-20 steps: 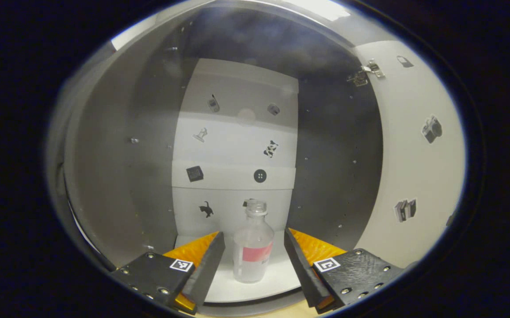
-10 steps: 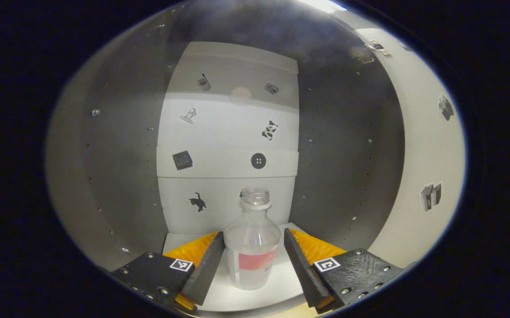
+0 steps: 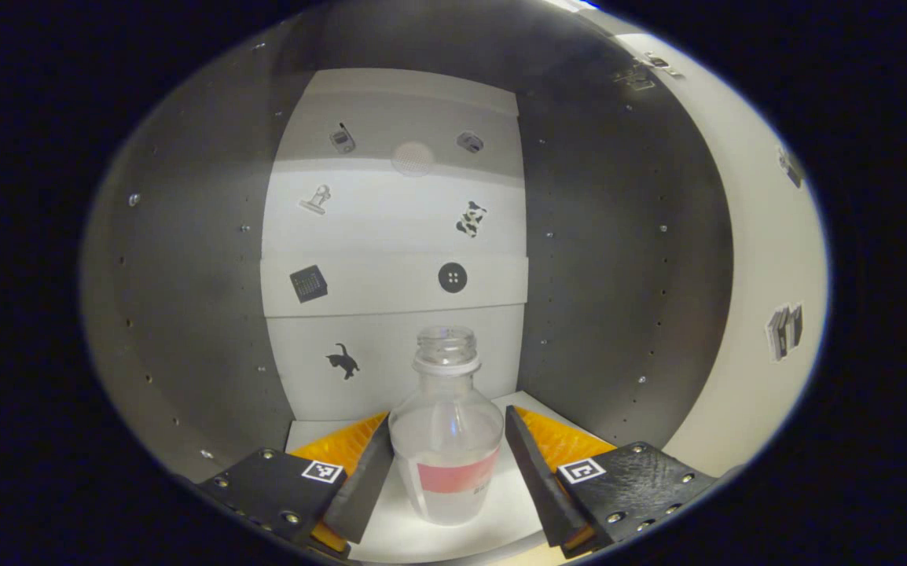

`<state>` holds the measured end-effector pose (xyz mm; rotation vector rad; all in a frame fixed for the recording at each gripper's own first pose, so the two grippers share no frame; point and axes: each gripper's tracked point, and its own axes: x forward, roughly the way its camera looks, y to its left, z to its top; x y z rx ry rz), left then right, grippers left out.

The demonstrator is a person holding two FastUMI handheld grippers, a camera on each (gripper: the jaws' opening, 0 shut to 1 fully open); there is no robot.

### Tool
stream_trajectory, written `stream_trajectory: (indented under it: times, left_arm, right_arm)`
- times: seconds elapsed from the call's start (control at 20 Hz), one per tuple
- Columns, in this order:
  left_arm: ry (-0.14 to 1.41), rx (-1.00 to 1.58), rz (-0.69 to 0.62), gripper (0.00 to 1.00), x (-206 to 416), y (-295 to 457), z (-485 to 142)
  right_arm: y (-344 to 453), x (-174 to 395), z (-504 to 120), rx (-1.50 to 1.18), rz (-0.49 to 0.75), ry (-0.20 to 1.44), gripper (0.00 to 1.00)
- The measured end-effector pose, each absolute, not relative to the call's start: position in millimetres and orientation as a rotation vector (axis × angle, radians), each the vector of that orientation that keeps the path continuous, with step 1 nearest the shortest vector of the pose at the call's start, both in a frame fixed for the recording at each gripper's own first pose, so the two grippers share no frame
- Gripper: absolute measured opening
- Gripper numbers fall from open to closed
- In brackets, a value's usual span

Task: Open the cabinet door with the right hand, grasp the bottle in the cabinet with the left hand and place it on the coaster, then close the cabinet door with the right hand.

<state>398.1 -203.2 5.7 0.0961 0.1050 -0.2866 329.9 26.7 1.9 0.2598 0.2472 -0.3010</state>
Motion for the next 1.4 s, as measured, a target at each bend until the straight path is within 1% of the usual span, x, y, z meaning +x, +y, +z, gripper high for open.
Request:
stream_trajectory:
  times: [0.1,0.2,0.25,0.45,0.5,0.6,0.65,0.8,0.95,1.0,1.05,1.2,1.4]
  left_arm:
    - [0.108,0.088,-0.282,0.74,395,-203,6]
    - [0.103,0.082,-0.275,0.74,392,-204,7]
    - [0.101,0.080,-0.276,0.72,388,-205,7]
    - [0.077,0.103,-0.261,0.72,371,-203,15]
    - [0.069,0.108,-0.260,0.74,365,-202,19]
    - [0.054,0.104,-0.264,0.72,351,-200,28]
    - [0.047,0.099,-0.265,0.75,343,-198,32]
    - [0.034,0.076,-0.280,0.72,308,-191,46]
    - [0.028,0.067,-0.282,0.74,275,-174,49]
    - [0.025,0.064,-0.279,0.75,261,-168,51]
    - [0.022,0.058,-0.272,0.75,242,-160,55]
    - [0.013,0.047,-0.241,0.75,202,-136,54]
    - [0.024,0.045,-0.194,0.75,143,-104,36]
  right_arm:
    - [27,335,6,0.274,-0.279,0.243,0.97]
    - [29,341,8,0.275,-0.254,0.237,0.97]
    - [28,344,9,0.265,-0.244,0.237,0.97]
    - [21,348,7,0.224,-0.237,0.241,0.97]
    - [24,350,8,0.229,-0.225,0.237,0.97]
    - [29,349,8,0.232,-0.208,0.231,0.97]
    - [31,348,9,0.232,-0.203,0.229,0.97]
    - [40,338,13,0.226,-0.191,0.210,0.97]
    - [50,322,23,0.218,-0.181,0.181,0.97]
    - [56,316,26,0.217,-0.169,0.175,0.93]
    - [61,308,27,0.211,-0.158,0.174,0.97]
    - [72,286,31,0.187,-0.138,0.168,0.97]
    - [88,256,31,0.171,-0.107,0.170,0.97]
